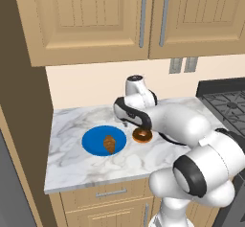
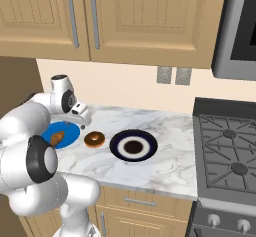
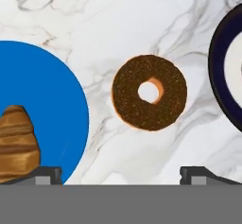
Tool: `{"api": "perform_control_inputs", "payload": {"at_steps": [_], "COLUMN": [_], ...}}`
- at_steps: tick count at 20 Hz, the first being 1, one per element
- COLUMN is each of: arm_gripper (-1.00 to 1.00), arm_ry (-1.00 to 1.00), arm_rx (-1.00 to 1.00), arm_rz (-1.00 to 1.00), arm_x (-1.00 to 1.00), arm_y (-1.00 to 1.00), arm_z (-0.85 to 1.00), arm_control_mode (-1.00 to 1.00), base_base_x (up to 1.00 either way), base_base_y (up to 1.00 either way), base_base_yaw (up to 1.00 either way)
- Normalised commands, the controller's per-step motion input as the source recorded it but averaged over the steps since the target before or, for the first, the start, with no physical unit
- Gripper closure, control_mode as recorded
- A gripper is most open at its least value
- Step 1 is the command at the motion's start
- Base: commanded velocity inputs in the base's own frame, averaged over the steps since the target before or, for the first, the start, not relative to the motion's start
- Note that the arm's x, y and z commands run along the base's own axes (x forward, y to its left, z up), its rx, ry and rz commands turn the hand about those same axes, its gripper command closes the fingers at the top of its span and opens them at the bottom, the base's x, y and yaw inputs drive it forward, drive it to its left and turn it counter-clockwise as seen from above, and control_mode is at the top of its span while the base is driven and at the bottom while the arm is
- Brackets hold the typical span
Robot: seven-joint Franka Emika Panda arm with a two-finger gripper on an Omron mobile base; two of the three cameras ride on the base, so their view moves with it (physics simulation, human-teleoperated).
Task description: Place the pastries on the plates.
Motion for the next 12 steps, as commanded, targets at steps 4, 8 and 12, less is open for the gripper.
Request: {"api": "perform_control_inputs", "payload": {"at_steps": [4,8,12], "arm_gripper": [-1.00,-1.00,-1.00], "arm_ry": [0.00,0.00,-0.04], "arm_rx": [0.00,0.00,0.00], "arm_rz": [0.02,0.01,0.09], "arm_x": [0.00,0.00,0.07], "arm_y": [-0.29,-0.20,-0.13], "arm_z": [0.00,0.00,0.00], "arm_control_mode": [-1.00,-1.00,-1.00], "base_base_x": [0.00,0.00,0.00], "base_base_y": [0.00,0.00,0.00], "base_base_yaw": [0.00,0.00,0.00]}}
